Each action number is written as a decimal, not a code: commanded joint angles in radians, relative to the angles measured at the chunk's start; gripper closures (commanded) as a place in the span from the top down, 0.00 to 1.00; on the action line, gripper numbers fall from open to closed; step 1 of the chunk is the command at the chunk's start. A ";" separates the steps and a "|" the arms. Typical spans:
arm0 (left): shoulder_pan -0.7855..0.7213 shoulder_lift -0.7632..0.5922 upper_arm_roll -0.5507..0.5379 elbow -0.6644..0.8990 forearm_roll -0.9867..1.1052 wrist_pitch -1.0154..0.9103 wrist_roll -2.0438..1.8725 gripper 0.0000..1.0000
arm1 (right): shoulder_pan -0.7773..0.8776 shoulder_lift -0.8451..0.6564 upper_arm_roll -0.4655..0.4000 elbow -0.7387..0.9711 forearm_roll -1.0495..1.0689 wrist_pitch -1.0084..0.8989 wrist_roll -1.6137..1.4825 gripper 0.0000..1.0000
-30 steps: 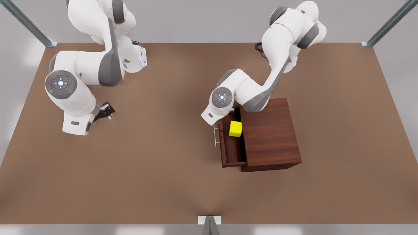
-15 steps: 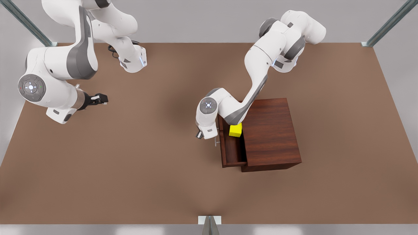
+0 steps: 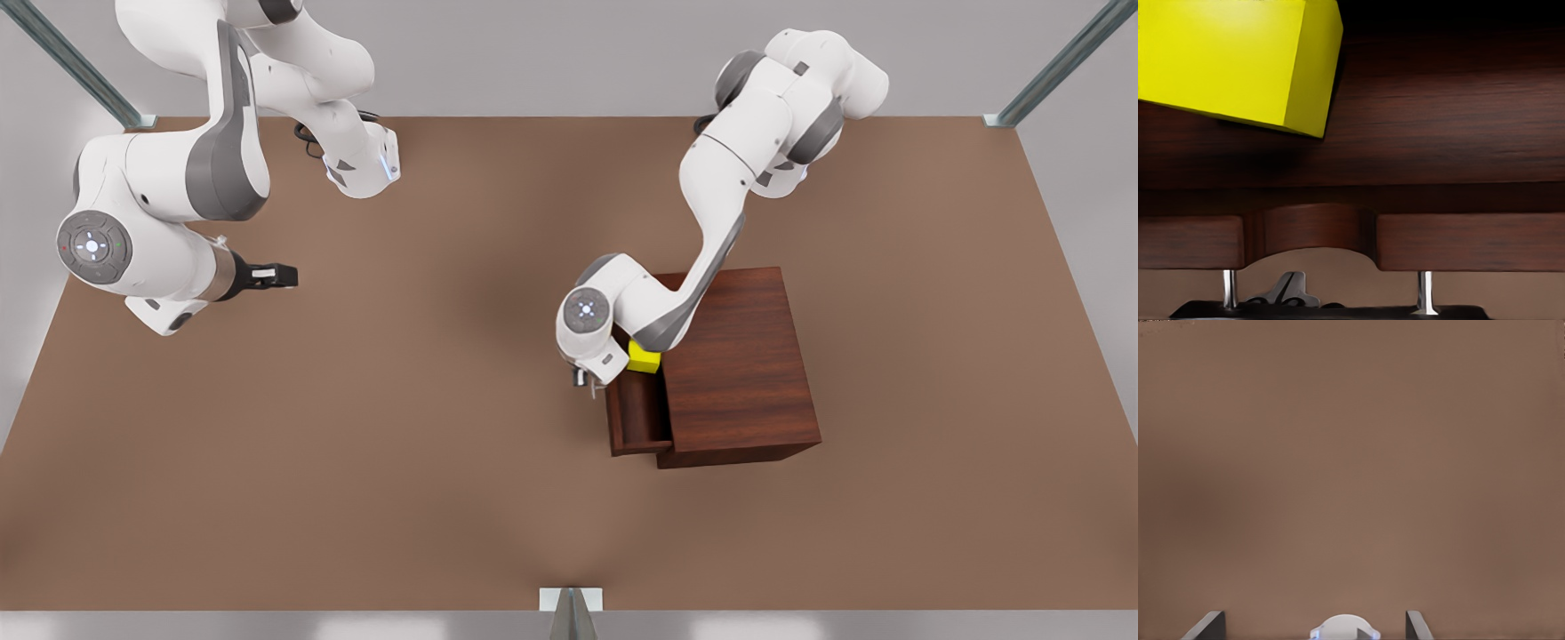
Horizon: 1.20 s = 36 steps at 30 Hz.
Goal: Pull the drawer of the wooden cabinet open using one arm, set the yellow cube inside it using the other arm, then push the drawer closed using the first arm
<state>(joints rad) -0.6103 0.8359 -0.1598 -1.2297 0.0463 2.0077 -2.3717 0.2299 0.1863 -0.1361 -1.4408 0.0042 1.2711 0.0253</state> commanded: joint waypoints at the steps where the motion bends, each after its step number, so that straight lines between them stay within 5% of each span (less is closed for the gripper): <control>1: 0.012 -0.006 -0.009 -0.008 0.006 -0.006 -0.291 0.21 | 0.000 -0.001 0.000 0.000 0.000 -0.001 0.133 1.00; 8: 0.135 -0.026 -0.113 -0.042 0.081 -0.035 -0.273 0.21 | 0.002 0.002 0.000 0.000 0.000 -0.001 0.133 1.00; 36: 0.210 -0.046 -0.118 -0.042 0.093 -0.158 -0.231 0.21 | 0.006 0.010 0.001 0.002 0.000 -0.001 0.133 1.00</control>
<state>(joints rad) -0.4010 0.7905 -0.2776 -1.2721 0.1394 1.8591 -2.5818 0.2359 0.1974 -0.1346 -1.4393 0.0043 1.2694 0.1397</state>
